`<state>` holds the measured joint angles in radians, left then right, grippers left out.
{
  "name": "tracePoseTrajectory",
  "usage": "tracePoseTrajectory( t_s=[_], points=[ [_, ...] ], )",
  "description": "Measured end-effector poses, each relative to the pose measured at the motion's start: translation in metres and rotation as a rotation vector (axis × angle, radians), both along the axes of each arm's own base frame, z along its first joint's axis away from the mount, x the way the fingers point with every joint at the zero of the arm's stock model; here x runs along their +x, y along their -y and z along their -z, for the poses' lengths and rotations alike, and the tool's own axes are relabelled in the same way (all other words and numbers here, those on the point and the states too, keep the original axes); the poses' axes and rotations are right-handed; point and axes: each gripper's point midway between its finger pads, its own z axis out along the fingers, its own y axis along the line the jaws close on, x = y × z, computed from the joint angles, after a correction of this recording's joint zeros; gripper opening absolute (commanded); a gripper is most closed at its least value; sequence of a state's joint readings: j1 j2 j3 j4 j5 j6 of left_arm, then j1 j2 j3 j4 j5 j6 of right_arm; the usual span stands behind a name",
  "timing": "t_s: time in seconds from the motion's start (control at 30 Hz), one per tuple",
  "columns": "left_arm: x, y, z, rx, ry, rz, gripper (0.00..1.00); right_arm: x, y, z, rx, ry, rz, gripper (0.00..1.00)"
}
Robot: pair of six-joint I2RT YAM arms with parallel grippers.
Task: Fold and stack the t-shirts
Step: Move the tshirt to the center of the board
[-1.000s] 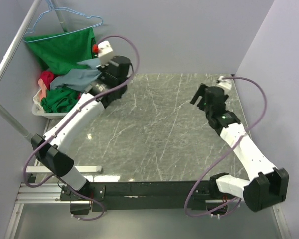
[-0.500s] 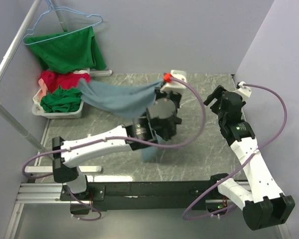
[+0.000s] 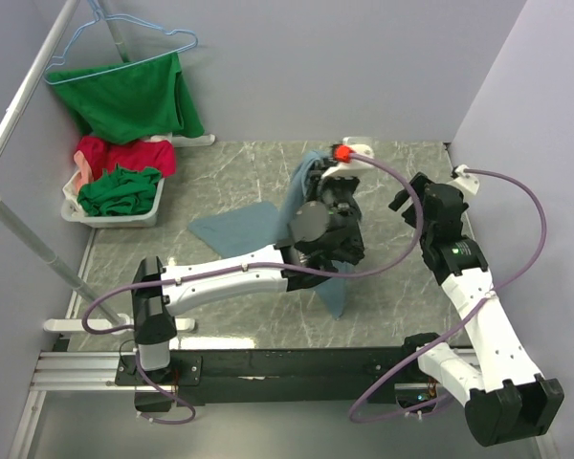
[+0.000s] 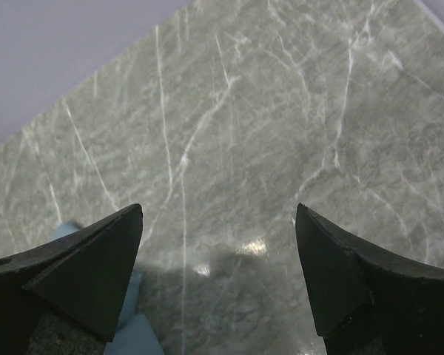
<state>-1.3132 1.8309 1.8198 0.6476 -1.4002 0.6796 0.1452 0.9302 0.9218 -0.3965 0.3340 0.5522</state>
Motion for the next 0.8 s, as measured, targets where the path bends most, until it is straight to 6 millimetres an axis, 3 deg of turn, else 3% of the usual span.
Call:
tracePoseTrajectory(
  t_s=[0.1, 0.17, 0.27, 0.33, 0.4, 0.47, 0.57, 0.8],
  points=[
    [0.005, -0.022, 0.01, -0.041, 0.0, -0.064, 0.01, -0.002, -0.004, 0.016, 0.002, -0.031, -0.023, 0.9],
    [0.012, -0.045, 0.035, -0.019, -0.016, -0.119, 0.01, -0.004, -0.006, 0.028, 0.004, -0.058, -0.041, 0.9],
    [0.02, -0.084, 0.087, 0.075, -0.05, -0.187, 0.02, -0.006, -0.011, 0.041, 0.013, -0.085, -0.066, 0.9],
    [0.014, -0.109, 0.12, 0.142, -0.082, -0.212, 0.03, -0.007, -0.015, 0.049, 0.021, -0.099, -0.085, 0.9],
    [0.001, -0.121, 0.14, 0.148, -0.097, -0.198, 0.05, -0.008, -0.019, 0.057, 0.031, -0.116, -0.104, 0.89],
    [-0.013, -0.129, 0.143, 0.127, -0.098, -0.164, 0.07, -0.007, -0.022, 0.065, 0.038, -0.135, -0.118, 0.89],
    [-0.021, -0.137, 0.133, 0.037, -0.085, -0.138, 0.12, -0.005, -0.027, 0.076, 0.05, -0.16, -0.135, 0.89],
    [-0.008, -0.166, 0.135, -0.038, -0.085, -0.212, 0.18, -0.003, -0.037, 0.088, 0.059, -0.197, -0.164, 0.88]
  ],
)
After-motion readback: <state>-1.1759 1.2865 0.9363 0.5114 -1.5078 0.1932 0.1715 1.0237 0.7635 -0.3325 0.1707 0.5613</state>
